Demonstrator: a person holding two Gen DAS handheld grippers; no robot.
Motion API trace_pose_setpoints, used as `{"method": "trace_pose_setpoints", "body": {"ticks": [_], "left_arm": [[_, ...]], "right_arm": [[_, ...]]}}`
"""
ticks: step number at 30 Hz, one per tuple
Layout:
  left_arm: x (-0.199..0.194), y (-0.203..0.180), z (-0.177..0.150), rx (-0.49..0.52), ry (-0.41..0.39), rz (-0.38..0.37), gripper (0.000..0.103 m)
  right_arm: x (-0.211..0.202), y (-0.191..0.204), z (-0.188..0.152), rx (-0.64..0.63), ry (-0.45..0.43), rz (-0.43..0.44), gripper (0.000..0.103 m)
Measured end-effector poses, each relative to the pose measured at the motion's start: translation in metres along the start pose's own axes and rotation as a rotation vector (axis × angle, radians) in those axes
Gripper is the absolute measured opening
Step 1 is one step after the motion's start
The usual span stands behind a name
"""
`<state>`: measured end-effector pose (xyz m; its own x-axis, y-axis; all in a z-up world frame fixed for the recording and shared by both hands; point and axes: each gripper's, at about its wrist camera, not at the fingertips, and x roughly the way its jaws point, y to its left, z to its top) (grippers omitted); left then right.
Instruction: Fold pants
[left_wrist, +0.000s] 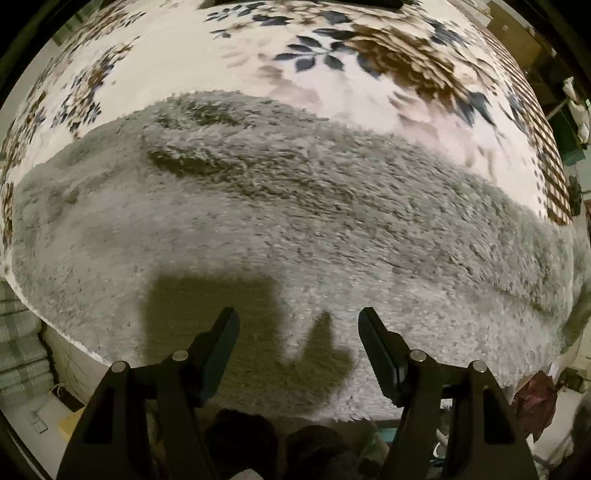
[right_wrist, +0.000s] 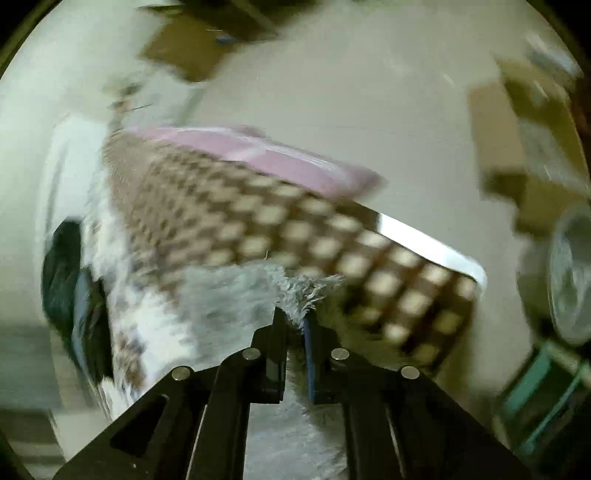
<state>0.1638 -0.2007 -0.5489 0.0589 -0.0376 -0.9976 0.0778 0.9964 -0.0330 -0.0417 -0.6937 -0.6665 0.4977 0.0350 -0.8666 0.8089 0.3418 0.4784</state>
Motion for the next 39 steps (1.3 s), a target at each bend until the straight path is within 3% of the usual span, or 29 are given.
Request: {"method": "trace_pose_setpoints", "body": {"ticks": [2, 4, 5, 6, 8, 10, 11, 12, 14, 16, 19, 20, 23, 24, 25, 26, 27, 31, 34, 37, 39], "left_arm": [[0.004, -0.005, -0.002, 0.0, 0.011, 0.006, 0.065], [0.01, -0.016, -0.003, -0.012, 0.032, 0.007, 0.065], [0.011, -0.017, -0.005, -0.017, 0.036, 0.006, 0.065], [0.012, -0.019, -0.006, -0.017, 0.039, 0.007, 0.065], [0.013, -0.026, -0.008, -0.01, 0.041, 0.005, 0.065], [0.013, -0.034, -0.009, 0.001, 0.037, -0.007, 0.065], [0.013, -0.038, -0.01, 0.011, 0.034, -0.008, 0.065], [0.014, -0.042, -0.01, 0.017, 0.031, -0.01, 0.065], [0.014, -0.046, -0.008, 0.013, 0.029, -0.015, 0.065], [0.018, -0.049, -0.01, 0.0, 0.036, -0.02, 0.065], [0.025, -0.051, -0.016, -0.005, 0.045, -0.023, 0.065], [0.025, -0.05, -0.018, 0.002, 0.044, -0.022, 0.065], [0.028, -0.058, -0.018, 0.044, 0.024, -0.005, 0.065], [0.032, -0.06, -0.003, 0.056, 0.021, 0.001, 0.065], [0.033, -0.066, -0.001, 0.066, 0.018, 0.006, 0.065], [0.036, -0.069, 0.0, 0.073, 0.016, 0.012, 0.065], [0.038, -0.072, 0.002, 0.077, 0.017, 0.018, 0.065], [0.05, -0.077, 0.002, 0.069, 0.029, 0.021, 0.065], [0.049, -0.074, 0.001, 0.053, 0.041, 0.01, 0.065], [0.043, -0.078, 0.0, 0.052, 0.039, -0.013, 0.065], [0.034, -0.09, -0.004, 0.066, 0.029, -0.018, 0.065]], "right_arm": [[-0.007, 0.039, -0.019, -0.092, 0.013, 0.069, 0.008], [-0.002, 0.088, -0.054, -0.224, 0.09, 0.133, 0.008], [0.006, 0.108, -0.073, -0.291, 0.155, 0.159, 0.008], [0.02, 0.129, -0.1, -0.379, 0.277, 0.195, 0.008], [0.038, 0.144, -0.134, -0.479, 0.457, 0.243, 0.01], [0.039, 0.136, -0.146, -0.494, 0.537, 0.279, 0.035], [0.034, 0.125, -0.141, -0.456, 0.535, 0.302, 0.061], [0.024, 0.104, -0.126, -0.378, 0.489, 0.331, 0.069], [0.008, 0.065, -0.092, -0.252, 0.38, 0.31, 0.069], [0.002, 0.025, -0.055, -0.159, 0.265, 0.163, 0.069], [0.021, -0.023, -0.005, -0.105, 0.171, -0.042, 0.069], [0.033, -0.032, 0.006, -0.101, 0.177, -0.063, 0.069], [0.083, -0.039, 0.017, -0.093, 0.329, -0.046, 0.069], [0.094, -0.036, 0.014, -0.134, 0.364, -0.062, 0.066], [0.099, -0.026, 0.01, -0.2, 0.35, -0.107, 0.056], [0.098, -0.021, 0.007, -0.252, 0.324, -0.148, 0.009], [0.097, -0.017, 0.006, -0.279, 0.319, -0.174, 0.01], [0.049, -0.028, 0.022, -0.221, 0.137, -0.231, 0.009], [0.058, -0.046, 0.026, -0.167, 0.176, -0.268, 0.01], [0.071, -0.051, 0.022, -0.175, 0.25, -0.287, 0.022], [0.06, -0.039, 0.02, -0.159, 0.215, -0.269, 0.054]]}}
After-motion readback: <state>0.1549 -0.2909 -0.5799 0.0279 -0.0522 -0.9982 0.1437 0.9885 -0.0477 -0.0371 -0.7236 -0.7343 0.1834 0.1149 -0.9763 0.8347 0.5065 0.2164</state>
